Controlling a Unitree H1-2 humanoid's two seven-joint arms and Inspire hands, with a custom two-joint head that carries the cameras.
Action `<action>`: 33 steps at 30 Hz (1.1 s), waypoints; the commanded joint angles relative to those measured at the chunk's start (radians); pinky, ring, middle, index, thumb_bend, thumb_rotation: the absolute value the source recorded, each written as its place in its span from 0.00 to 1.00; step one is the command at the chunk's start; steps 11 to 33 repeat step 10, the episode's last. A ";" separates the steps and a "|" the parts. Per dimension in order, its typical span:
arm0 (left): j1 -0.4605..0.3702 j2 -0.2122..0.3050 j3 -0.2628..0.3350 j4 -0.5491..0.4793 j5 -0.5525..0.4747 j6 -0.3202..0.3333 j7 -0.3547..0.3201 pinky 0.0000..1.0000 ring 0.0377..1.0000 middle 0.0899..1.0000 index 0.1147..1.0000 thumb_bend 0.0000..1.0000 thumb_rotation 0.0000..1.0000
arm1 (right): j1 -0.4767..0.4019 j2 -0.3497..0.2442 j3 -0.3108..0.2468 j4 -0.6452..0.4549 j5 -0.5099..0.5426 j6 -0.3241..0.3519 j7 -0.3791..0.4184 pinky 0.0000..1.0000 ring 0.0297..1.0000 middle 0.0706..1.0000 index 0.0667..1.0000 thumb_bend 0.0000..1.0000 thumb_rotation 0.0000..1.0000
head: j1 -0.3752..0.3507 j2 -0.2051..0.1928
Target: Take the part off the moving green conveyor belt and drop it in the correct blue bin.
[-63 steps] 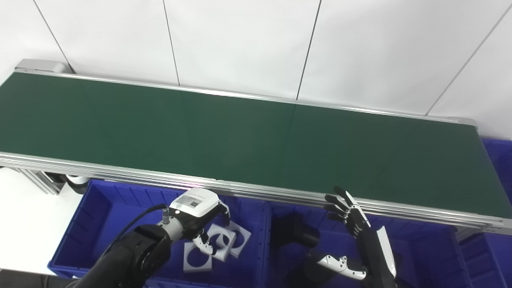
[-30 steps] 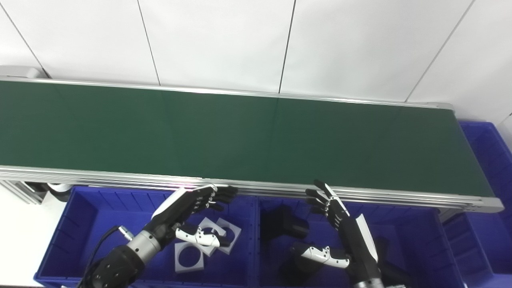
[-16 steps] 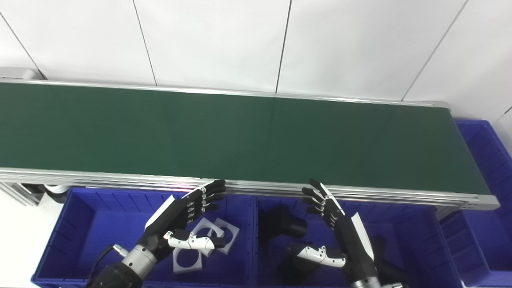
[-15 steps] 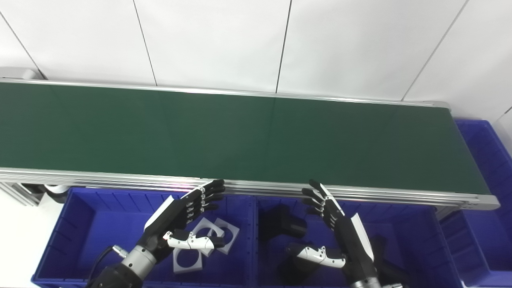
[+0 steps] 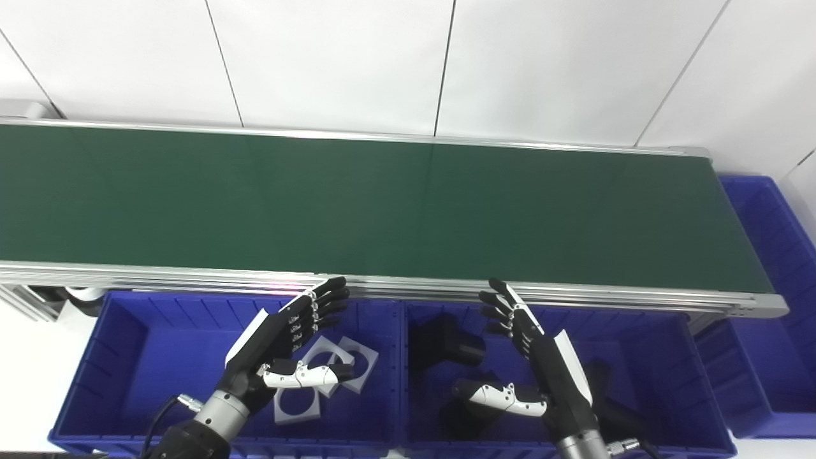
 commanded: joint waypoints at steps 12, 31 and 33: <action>0.033 -0.024 -0.006 -0.092 0.014 -0.002 0.053 0.85 0.86 0.87 0.88 0.80 0.00 | 0.004 -0.003 -0.001 -0.057 -0.002 0.018 0.007 0.78 0.84 0.88 0.95 0.80 0.30 | 0.003 0.009; 0.033 -0.024 -0.006 -0.092 0.014 -0.002 0.053 0.85 0.86 0.87 0.88 0.80 0.00 | 0.004 -0.003 -0.001 -0.057 -0.002 0.018 0.007 0.78 0.84 0.88 0.95 0.80 0.30 | 0.003 0.009; 0.033 -0.024 -0.006 -0.092 0.014 -0.002 0.053 0.85 0.86 0.87 0.88 0.80 0.00 | 0.004 -0.003 -0.001 -0.057 -0.002 0.018 0.007 0.78 0.84 0.88 0.95 0.80 0.30 | 0.003 0.009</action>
